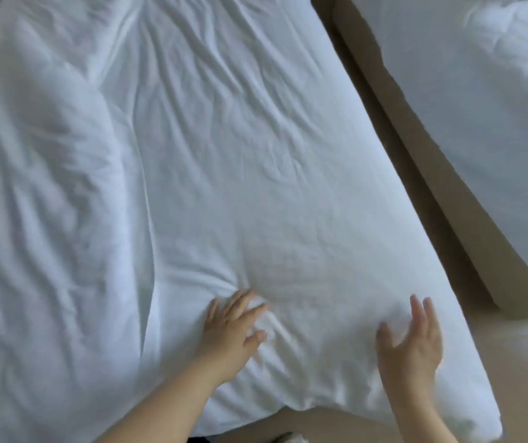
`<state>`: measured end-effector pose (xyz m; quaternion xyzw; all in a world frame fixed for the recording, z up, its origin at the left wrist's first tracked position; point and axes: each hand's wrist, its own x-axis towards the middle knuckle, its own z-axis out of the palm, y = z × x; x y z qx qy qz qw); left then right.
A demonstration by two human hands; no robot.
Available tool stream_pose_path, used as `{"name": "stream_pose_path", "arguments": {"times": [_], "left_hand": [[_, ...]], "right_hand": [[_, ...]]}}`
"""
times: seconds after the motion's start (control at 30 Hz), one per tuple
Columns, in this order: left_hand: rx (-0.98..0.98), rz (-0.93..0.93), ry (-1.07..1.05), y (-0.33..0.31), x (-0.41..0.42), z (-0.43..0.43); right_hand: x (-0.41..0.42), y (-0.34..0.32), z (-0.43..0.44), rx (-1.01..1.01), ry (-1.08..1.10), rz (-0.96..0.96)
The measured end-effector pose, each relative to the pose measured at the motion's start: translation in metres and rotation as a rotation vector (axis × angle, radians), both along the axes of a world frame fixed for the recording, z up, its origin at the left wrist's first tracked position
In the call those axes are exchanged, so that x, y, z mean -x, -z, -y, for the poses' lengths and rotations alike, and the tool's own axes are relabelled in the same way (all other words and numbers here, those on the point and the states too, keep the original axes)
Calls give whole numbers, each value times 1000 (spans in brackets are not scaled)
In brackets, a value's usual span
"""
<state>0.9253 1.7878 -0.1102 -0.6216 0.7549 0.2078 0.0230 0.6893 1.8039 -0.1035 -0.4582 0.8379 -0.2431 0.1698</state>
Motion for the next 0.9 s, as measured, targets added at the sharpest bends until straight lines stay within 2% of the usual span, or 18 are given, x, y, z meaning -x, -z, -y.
{"name": "stream_pose_path", "arguments": {"times": [0.07,0.13,0.23,0.33,0.4,0.47,0.5,0.57,0.63,0.77,0.83,0.9], "left_hand": [[59,-170,-21,-7,-27,-4],[145,-232,-51,-12,-63,-15],[352,-224,-144,-14,-135,-25],[510,-115,-298,-9,-221,-30],[458,-10,-445,-5,-273,-34],[314,50,-560,-1,-310,-35],[223,74,-583,2,-324,-34],[58,87,-563,7,-340,-28],[70,109,-538,10,-344,-22],[22,88,-503,14,-349,-16],[-21,37,-508,14,-351,-22],[72,3,-508,15,-350,-27]], "right_hand": [[-44,3,7,-37,-279,-112],[-76,14,11,-185,-470,-266],[-103,14,22,-346,-397,-243],[-130,1,35,-372,-234,-138],[-166,-11,44,-242,-208,-110],[-224,-22,52,-132,-261,-12],[-260,-25,56,-176,-333,76],[-332,-26,61,-391,-460,209],[-385,-22,56,-527,-455,318],[-403,-20,52,-533,-265,479],[-392,-27,56,-561,-266,556],[-386,-38,57,-573,-329,615]]}}
